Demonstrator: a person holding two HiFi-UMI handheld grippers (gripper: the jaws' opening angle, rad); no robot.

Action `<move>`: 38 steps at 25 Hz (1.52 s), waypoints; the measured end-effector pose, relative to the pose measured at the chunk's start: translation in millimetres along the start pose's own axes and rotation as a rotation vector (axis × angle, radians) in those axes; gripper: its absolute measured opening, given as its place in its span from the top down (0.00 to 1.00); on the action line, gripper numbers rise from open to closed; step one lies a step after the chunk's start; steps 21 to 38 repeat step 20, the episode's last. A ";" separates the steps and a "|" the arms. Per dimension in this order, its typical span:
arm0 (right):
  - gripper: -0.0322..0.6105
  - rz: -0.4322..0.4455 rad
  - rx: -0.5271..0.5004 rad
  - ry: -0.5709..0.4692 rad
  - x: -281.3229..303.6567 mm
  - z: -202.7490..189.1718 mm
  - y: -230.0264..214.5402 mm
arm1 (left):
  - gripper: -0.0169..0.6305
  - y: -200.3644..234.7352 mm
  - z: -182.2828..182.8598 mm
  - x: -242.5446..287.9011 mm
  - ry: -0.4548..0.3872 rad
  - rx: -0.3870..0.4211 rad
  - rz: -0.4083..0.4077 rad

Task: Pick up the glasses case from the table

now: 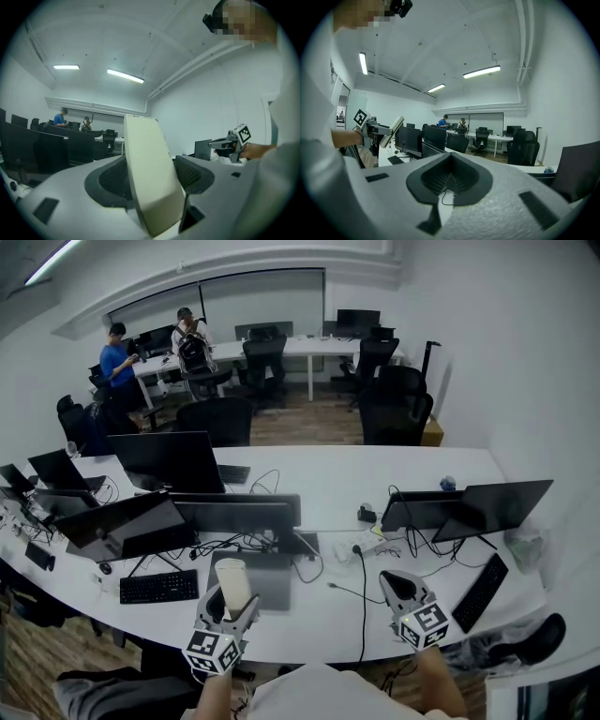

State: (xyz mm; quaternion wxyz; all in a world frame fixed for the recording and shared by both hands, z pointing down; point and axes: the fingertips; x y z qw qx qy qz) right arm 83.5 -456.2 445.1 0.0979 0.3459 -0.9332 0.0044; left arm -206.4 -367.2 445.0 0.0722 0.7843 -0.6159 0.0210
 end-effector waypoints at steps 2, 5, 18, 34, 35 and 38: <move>0.95 -0.003 0.002 -0.004 0.3 -0.6 -0.7 | 0.48 -0.1 -0.9 -0.1 -0.001 -0.002 -0.001; 0.95 -0.001 -0.001 -0.007 1.7 1.6 0.8 | 0.48 1.8 -1.1 -1.6 -0.004 -0.005 0.002; 0.95 0.012 -0.006 -0.005 4.9 3.3 7.3 | 0.48 1.6 -1.4 -3.6 -0.006 -0.005 0.003; 0.95 0.012 -0.006 -0.007 5.3 2.2 7.1 | 0.48 2.0 -2.1 -3.3 -0.006 -0.005 0.004; 0.95 0.012 -0.006 -0.007 5.3 2.2 7.1 | 0.48 2.0 -2.1 -3.3 -0.006 -0.005 0.004; 0.95 0.012 -0.006 -0.007 5.3 2.2 7.1 | 0.48 2.0 -2.1 -3.3 -0.006 -0.005 0.004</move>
Point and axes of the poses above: the fingertips, and each gripper's own axes: x forward along the fingers, y to its left, z out of its top, and after that the axes turned 1 degree about -y, right-handed
